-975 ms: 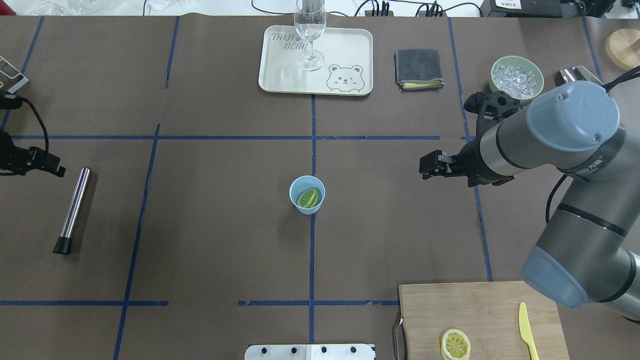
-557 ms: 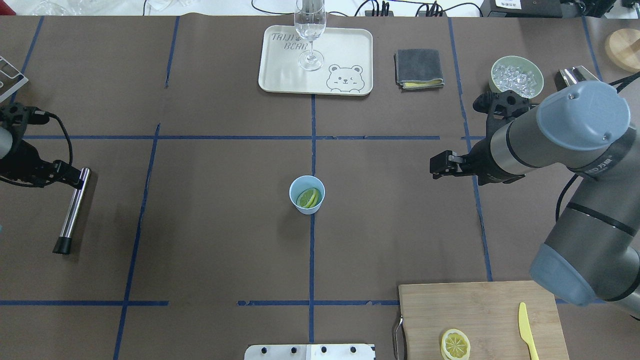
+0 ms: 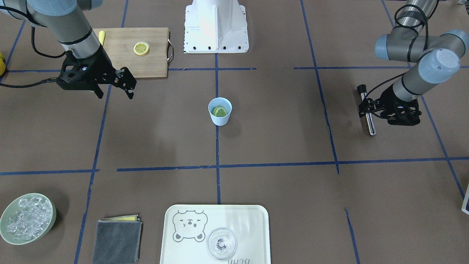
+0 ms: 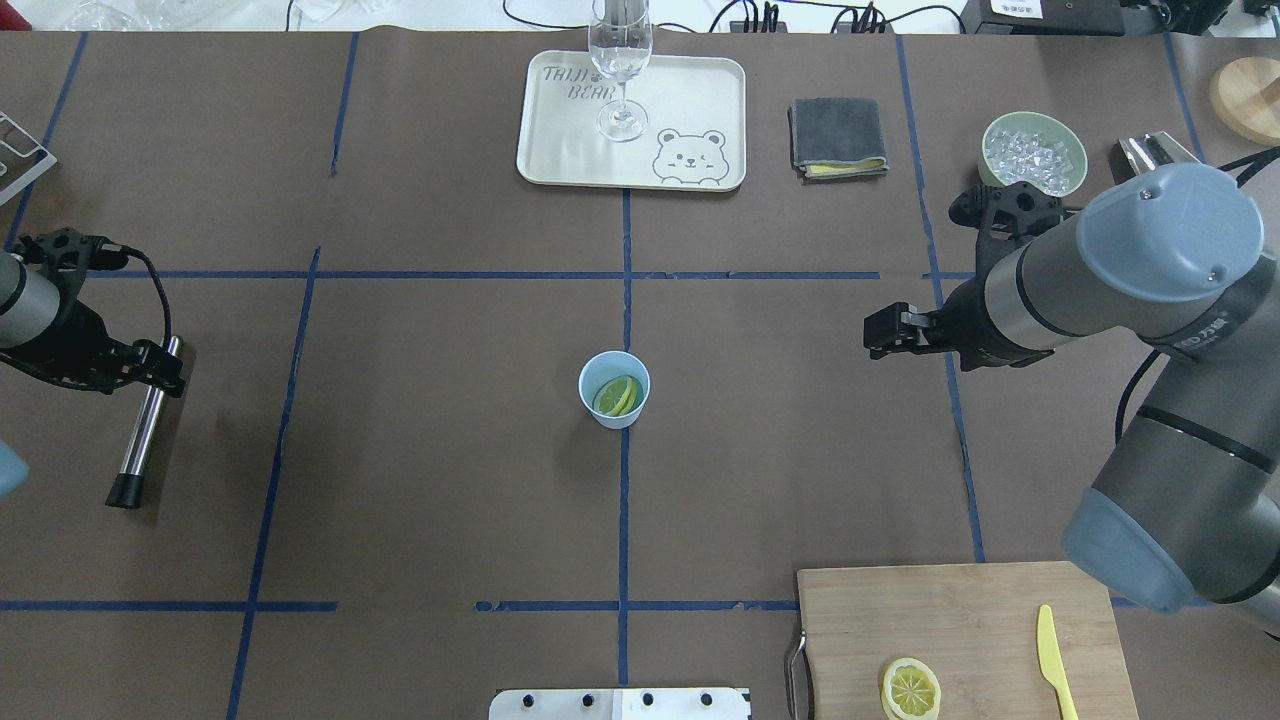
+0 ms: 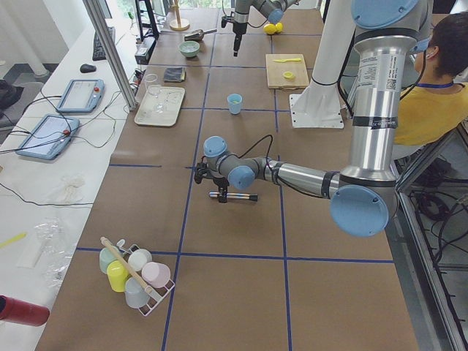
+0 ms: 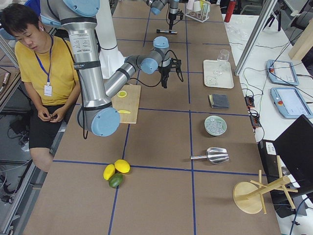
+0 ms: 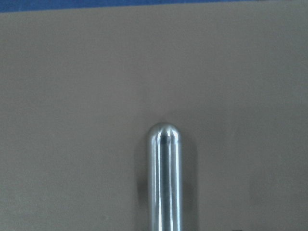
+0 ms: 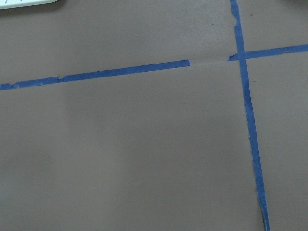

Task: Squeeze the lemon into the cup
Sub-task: 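Grasp the metal muddler rod with the left gripper and lift it upright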

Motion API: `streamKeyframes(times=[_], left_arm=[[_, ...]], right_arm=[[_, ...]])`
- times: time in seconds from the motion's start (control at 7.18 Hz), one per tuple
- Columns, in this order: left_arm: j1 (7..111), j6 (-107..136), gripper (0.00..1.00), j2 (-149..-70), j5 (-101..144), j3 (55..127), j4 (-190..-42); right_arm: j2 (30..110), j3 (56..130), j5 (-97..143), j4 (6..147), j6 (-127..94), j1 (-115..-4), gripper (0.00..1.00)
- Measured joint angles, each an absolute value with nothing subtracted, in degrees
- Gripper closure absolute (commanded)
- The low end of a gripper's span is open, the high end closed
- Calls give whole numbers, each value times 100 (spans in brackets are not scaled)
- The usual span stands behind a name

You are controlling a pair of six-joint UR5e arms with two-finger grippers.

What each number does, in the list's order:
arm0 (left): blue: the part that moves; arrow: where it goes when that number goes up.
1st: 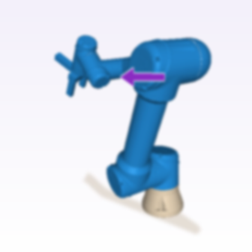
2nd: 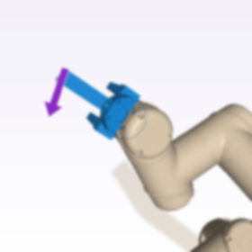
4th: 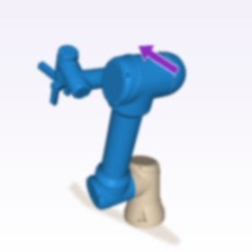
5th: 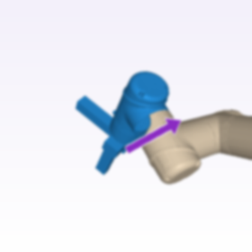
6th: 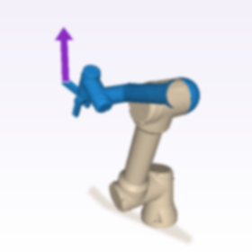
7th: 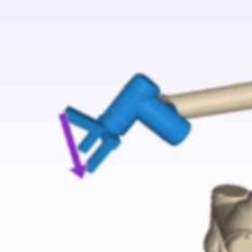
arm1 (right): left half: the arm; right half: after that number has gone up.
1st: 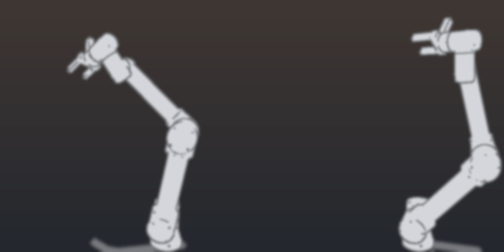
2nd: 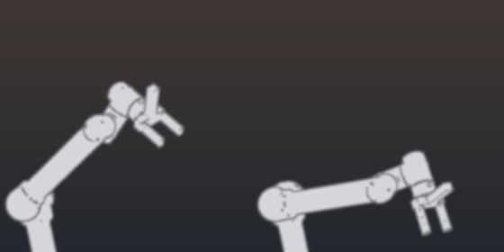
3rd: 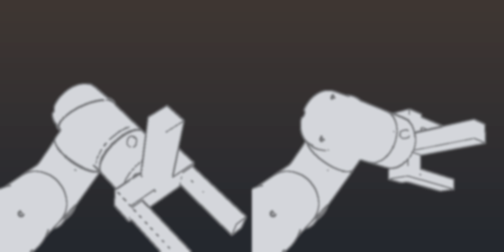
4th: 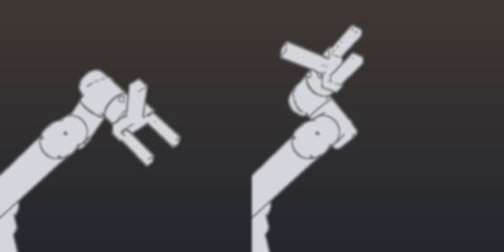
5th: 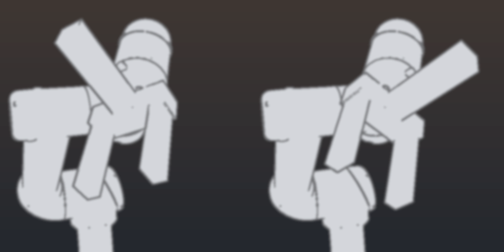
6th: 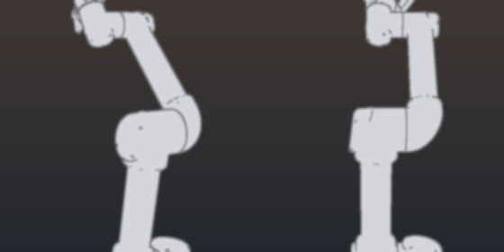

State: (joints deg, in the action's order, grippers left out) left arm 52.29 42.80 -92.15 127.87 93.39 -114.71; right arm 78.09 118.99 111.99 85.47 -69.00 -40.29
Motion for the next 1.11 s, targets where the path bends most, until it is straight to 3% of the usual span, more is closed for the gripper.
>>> streamKeyframes(times=[0.84, 0.98, 1.11], left_arm=[[5165, 4229, 27, -9434, 12753, 9038, -11485], [5162, 4226, 41, -9433, 12753, 9028, -11485], [5160, 4222, 69, -9430, 12753, 9028, -11479]], right_arm=[[7812, 11883, 11179, 8545, -6923, -4020, 0], [7809, 11879, 11177, 8546, -6932, -4018, 0], [7806, 11876, 11176, 8545, -6941, -4014, 0]])
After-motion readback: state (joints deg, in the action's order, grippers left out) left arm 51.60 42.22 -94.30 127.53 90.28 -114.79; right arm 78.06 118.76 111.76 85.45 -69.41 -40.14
